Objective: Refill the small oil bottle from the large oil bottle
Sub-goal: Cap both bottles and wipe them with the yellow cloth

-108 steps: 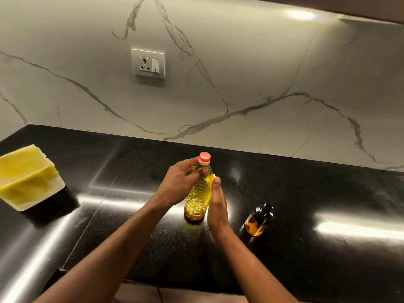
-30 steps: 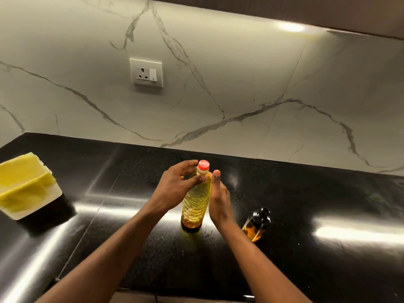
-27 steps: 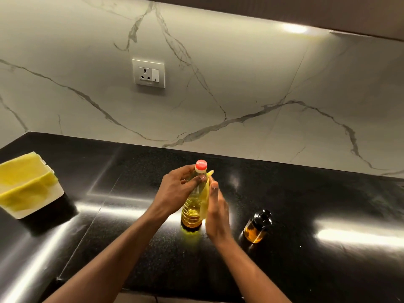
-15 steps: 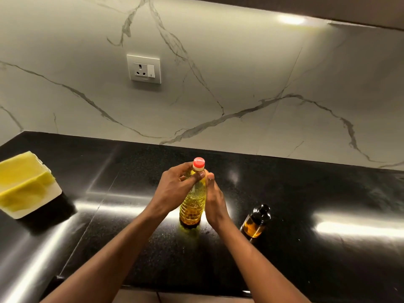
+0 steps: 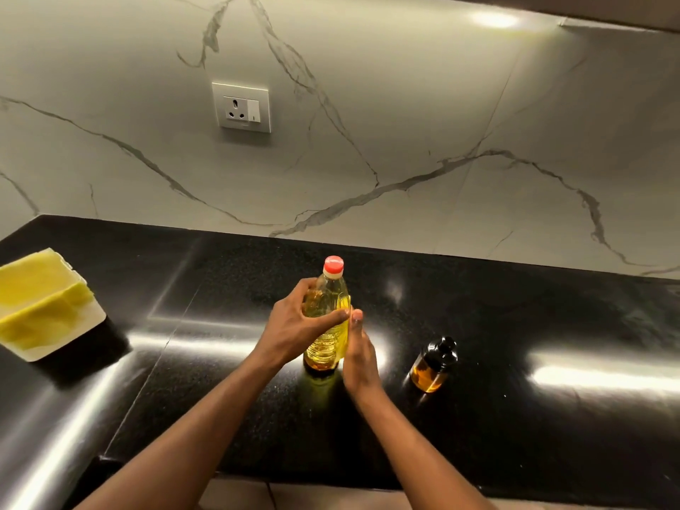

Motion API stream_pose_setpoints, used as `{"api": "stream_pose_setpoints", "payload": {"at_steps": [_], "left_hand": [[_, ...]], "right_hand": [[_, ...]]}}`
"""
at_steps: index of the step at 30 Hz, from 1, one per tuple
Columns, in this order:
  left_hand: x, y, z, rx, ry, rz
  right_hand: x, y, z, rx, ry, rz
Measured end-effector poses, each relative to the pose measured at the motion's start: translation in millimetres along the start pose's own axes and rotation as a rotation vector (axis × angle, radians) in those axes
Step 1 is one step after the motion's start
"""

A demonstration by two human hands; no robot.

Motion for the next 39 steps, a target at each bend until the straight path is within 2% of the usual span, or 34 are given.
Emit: {"api": "stream_pose_setpoints", "payload": {"at_steps": [4,11,17,20,26,31,39], "left_hand": [[-2,-2,-7,-0.05,0.056,-0.01],[-2,-3,-6,-0.08,0.071,-0.023],[-2,-4,-8,-0.071,0.062,-0.029],[-4,-4,-6,-0.051,0.024,-0.022],[-13,-7,1,0.047,-0.138,0.002],[-13,-14,-2,-0.01,-0.203,-0.011],[5,-17,-17,-0.022,0.046,-0.071]], "right_hand": [[14,36,-12,0.037,0.001,0.037],[-16,17,-6,-0.257,0.018,-0.128],[21,24,-17,-0.282,0.008,-0.081],[26,26,-23,-0.303,0.044,-0.043],[-12,3,4,-0.245,0.066,-0.105],[13,15,12,-0.204,0.106,-0.038],[44,35,-11,-0.226,0.0,0.057]]}}
Point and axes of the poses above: each hand's wrist, its own x-axis away from the middle knuckle, its own z-axis out of the back of the hand, y = z × x, the point moved 3 cm from there along -x, towards the middle knuckle, and after that the axes turned 9 degrees about -x, right-handed, at the moved point
